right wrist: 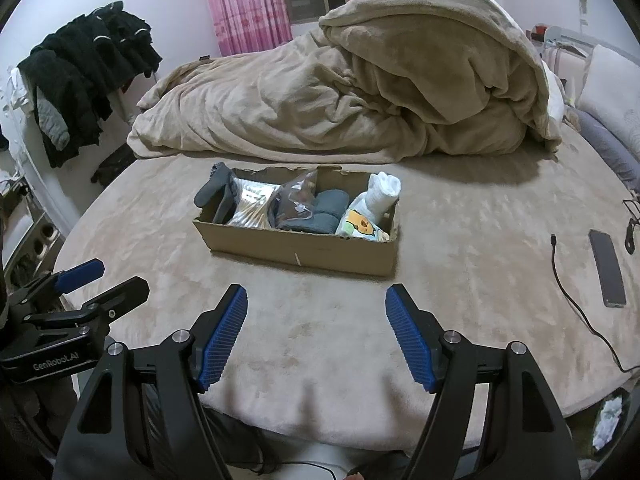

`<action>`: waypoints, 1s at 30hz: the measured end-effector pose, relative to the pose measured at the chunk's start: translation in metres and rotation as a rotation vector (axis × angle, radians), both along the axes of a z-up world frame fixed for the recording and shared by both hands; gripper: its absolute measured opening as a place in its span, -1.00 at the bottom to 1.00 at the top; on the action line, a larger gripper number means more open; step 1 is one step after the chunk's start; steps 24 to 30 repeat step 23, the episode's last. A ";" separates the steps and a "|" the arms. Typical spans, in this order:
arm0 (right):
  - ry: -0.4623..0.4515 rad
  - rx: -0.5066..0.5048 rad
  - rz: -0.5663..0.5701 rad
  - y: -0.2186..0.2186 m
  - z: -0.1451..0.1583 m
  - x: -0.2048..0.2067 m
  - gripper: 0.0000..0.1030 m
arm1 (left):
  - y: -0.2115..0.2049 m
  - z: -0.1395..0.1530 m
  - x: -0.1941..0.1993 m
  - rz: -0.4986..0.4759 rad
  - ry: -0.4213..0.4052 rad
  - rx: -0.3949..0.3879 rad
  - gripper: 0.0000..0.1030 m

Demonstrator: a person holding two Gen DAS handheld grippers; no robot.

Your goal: Organize objects

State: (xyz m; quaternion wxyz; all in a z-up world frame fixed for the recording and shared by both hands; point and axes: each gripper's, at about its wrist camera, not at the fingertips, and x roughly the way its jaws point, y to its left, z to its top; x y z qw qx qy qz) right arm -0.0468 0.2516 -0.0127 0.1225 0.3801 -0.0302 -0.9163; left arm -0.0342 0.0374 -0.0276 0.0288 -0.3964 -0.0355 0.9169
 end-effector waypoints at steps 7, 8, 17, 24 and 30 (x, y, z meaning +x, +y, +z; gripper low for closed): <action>0.001 -0.010 -0.001 0.004 0.001 -0.002 0.45 | 0.001 -0.002 -0.004 0.003 -0.007 0.000 0.76; 0.002 -0.010 0.001 0.004 0.001 -0.002 0.45 | 0.002 -0.002 -0.004 0.004 -0.008 -0.001 0.76; -0.001 -0.018 0.004 0.005 0.001 -0.003 0.45 | 0.001 -0.005 -0.009 0.014 -0.017 0.001 0.76; 0.000 0.005 0.008 0.004 -0.003 -0.008 0.45 | 0.000 -0.010 -0.017 0.000 -0.014 -0.005 0.76; 0.000 0.005 0.008 0.004 -0.003 -0.008 0.45 | 0.000 -0.010 -0.017 0.000 -0.014 -0.005 0.76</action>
